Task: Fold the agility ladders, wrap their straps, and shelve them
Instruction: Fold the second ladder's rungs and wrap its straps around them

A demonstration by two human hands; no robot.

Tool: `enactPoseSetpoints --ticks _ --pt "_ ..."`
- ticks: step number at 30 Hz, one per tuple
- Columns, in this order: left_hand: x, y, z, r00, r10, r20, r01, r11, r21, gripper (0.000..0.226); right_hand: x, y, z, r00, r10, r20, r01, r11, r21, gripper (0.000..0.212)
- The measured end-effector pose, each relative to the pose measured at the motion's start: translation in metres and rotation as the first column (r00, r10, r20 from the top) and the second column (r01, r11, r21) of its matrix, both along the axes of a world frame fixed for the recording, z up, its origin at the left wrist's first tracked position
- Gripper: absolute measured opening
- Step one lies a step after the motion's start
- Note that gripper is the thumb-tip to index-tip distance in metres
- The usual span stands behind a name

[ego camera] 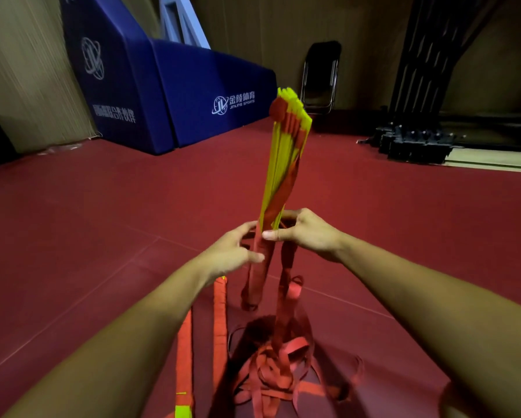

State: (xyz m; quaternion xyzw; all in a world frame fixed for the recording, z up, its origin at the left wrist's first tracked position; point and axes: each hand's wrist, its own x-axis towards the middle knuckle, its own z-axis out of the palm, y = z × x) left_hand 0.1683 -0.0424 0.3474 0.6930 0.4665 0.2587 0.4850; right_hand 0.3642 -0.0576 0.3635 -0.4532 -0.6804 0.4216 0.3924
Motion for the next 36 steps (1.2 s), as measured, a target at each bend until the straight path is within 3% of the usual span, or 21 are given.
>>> enactPoseSetpoints --ticks 5,10,13,22,26,28,31,36 --pt "0.001 0.000 0.000 0.999 -0.003 0.034 -0.002 0.989 0.147 0.051 -0.004 0.003 0.002 0.987 0.022 -0.161 -0.034 0.997 -0.072 0.014" --pt "-0.003 0.004 -0.005 1.000 0.001 -0.029 0.004 0.982 0.190 0.054 0.002 0.009 -0.004 0.996 -0.042 -0.081 0.034 0.994 -0.101 0.022" --pt "-0.002 0.004 -0.006 0.999 0.026 -0.033 -0.019 0.979 0.202 0.053 0.008 0.010 -0.004 0.995 -0.044 -0.091 0.028 0.985 -0.173 0.015" --pt "0.000 0.003 -0.001 0.995 0.090 -0.033 -0.079 0.964 0.253 0.054 0.001 0.010 0.001 0.984 -0.099 0.149 0.114 0.989 -0.096 0.009" --pt "0.000 0.005 -0.001 0.993 0.110 -0.033 -0.097 0.959 0.266 0.053 -0.002 0.017 -0.003 0.843 -0.308 0.440 0.275 0.951 0.139 0.015" --pt "0.000 0.005 -0.001 0.992 0.124 -0.034 -0.110 0.953 0.283 0.049 -0.006 0.016 -0.003 0.873 -0.296 0.387 0.281 0.955 0.097 0.013" --pt "0.001 0.005 -0.001 0.987 0.155 -0.046 -0.134 0.944 0.302 0.046 -0.013 0.009 0.004 0.956 -0.243 0.166 0.261 0.961 -0.094 0.014" --pt "0.005 0.000 0.002 0.968 0.223 -0.116 -0.174 0.926 0.335 0.042 -0.019 0.012 0.009 0.917 -0.383 0.107 0.398 0.876 -0.273 0.017"
